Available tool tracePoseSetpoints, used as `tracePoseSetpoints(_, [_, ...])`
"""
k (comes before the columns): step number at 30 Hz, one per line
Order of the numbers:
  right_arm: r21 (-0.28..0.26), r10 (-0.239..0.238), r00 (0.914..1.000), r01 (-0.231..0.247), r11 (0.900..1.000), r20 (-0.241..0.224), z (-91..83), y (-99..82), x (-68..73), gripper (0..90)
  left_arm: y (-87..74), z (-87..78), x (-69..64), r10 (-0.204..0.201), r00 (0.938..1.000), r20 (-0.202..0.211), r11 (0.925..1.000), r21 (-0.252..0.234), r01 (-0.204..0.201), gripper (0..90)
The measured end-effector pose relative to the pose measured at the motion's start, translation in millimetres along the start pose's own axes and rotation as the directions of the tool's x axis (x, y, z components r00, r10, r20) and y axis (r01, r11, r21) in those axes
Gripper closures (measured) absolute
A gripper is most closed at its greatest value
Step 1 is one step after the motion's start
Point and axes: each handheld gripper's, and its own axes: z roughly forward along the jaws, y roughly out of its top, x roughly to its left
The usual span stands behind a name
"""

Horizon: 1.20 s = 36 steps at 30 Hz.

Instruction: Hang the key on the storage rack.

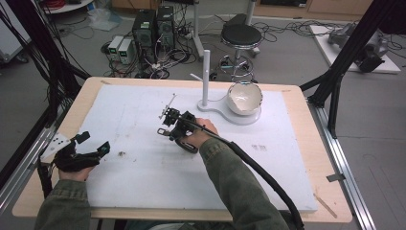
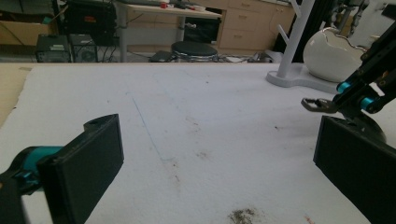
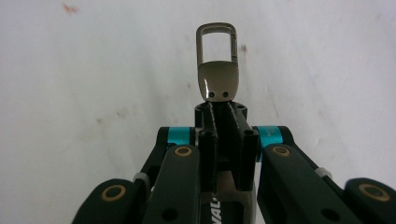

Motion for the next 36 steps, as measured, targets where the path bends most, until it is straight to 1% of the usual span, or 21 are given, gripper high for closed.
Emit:
tracePoseSetpoints(1, [-0.005,-0.004,0.9999,0.004,1.0,-0.01,-1.3,0.3,0.4,83.7,0.0,-0.1,0.1,-0.001,1.0,-0.001,1.0,-0.002,0.001,2.0])
tracePoseSetpoints(2, [-0.006,-0.003,1.0,0.003,1.0,-0.004,-2.5,0.3,1.5,83.7,0.0,-0.1,0.2,-0.001,1.0,-0.001,1.0,-0.001,0.001,2.0])
tracePoseSetpoints(3, [-0.005,0.009,0.9996,-0.009,1.0,-0.026,-3.2,0.2,1.5,83.7,0.0,-0.1,0.2,-0.001,1.0,-0.001,1.0,-0.001,0.001,2.0])
tracePoseSetpoints(7, [0.006,0.017,0.9989,-0.016,0.9998,-0.045,-7.9,0.3,2.4,83.7,0.0,-0.2,0.2,-0.001,1.0,-0.001,1.0,0.0,0.001,2.0])
tracePoseSetpoints(8, [0.002,0.034,0.9978,-0.034,0.9994,-0.057,-13.0,-0.2,1.1,83.7,-0.1,0.0,0.2,-0.002,1.0,-0.001,1.0,-0.001,0.002,2.0])
tracePoseSetpoints(10, [0.0,0.039,0.9976,-0.039,0.9992,-0.058,-15.5,-0.3,0.7,83.7,-0.1,0.0,0.3,-0.001,1.0,-0.001,1.0,0.0,0.001,2.0])
tracePoseSetpoints(11, [-0.025,0.047,0.9969,-0.048,0.9985,-0.064,-24.6,-1.1,-2.3,83.6,-0.3,0.2,0.0,0.0,1.0,0.0,1.0,0.0,0.0,2.0])
tracePoseSetpoints(13, [-0.047,0.064,0.9956,-0.068,0.9966,-0.069,-33.2,-1.7,-4.8,83.6,-0.2,0.2,-0.2,0.0,1.0,0.0,1.0,0.001,0.0,2.0])
tracePoseSetpoints(16, [-0.093,0.077,0.9944,-0.084,0.9921,-0.072,-47.8,-3.0,-10.3,83.5,-0.1,0.0,0.1,-0.001,1.0,0.0,1.0,0.0,0.001,2.0])
tracePoseSetpoints(21, [-0.153,0.128,0.988,-0.14,0.9782,-0.087,-69.7,-8.1,-20.9,83.5,-0.3,0.1,0.3,-0.002,1.0,-0.001,1.0,-0.001,0.002,2.0])
tracePoseSetpoints(24, [-0.167,0.141,0.9864,-0.153,0.974,-0.085,-77.8,-10.8,-25.5,83.4,-0.4,0.4,0.3,-0.003,1.0,-0.002,1.0,-0.001,0.003,2.0])
tracePoseSetpoints(25, [-0.187,0.154,0.9849,-0.166,0.9681,-0.078,-85.8,-13.2,-29.5,83.5,-0.3,0.3,0.4,-0.003,1.0,-0.002,1.0,-0.001,0.003,2.0])
tracePoseSetpoints(27, [-0.211,0.161,0.9838,-0.175,0.9619,-0.079,-93.5,-15.7,-33.6,83.5,-0.4,0.4,0.6,-0.004,1.0,-0.003,1.0,-0.001,0.004,2.0])
tracePoseSetpoints(29, [-0.225,0.173,0.9822,-0.185,0.9565,-0.073,-100.6,-18.1,-36.9,83.4,-0.4,0.5,0.4,-0.003,1.0,-0.002,1.0,-0.002,0.003,2.0])
tracePoseSetpoints(30, [-0.225,0.173,0.9822,-0.185,0.9565,-0.073,-100.6,-18.1,-36.9,83.4,-0.4,0.5,0.4,-0.003,1.0,-0.002,1.0,-0.002,0.003,2.0])
tracePoseSetpoints(31, [-0.236,0.188,0.9797,-0.199,0.9511,-0.07,-107.2,-20.9,-40.4,83.4,-0.3,0.3,0.3,-0.003,1.0,-0.002,1.0,-0.001,0.003,2.0])
tracePoseSetpoints(32, [-0.236,0.188,0.9797,-0.199,0.9511,-0.07,-107.2,-20.9,-40.4,83.4,-0.3,0.2,0.4,-0.001,1.0,-0.002,1.0,0.001,0.001,2.0])
tracePoseSetpoints(33, [-0.245,0.194,0.9784,-0.206,0.9476,-0.072,-110.0,-22.5,-42.7,83.4,-0.4,0.4,0.3,-0.003,1.0,-0.002,1.0,-0.001,0.003,2.0])
tracePoseSetpoints(34, [-0.264,0.21,0.9752,-0.221,0.939,-0.069,-116.2,-26.0,-48.2,83.3,-0.3,0.3,0.3,-0.001,1.0,-0.002,1.0,0.0,0.001,2.0])
tracePoseSetpoints(36, [-0.268,0.212,0.9747,-0.223,0.9371,-0.071,-118.3,-27.4,-50.7,83.3,-0.5,0.5,0.3,-0.003,1.0,-0.002,1.0,0.0,0.003,2.0])
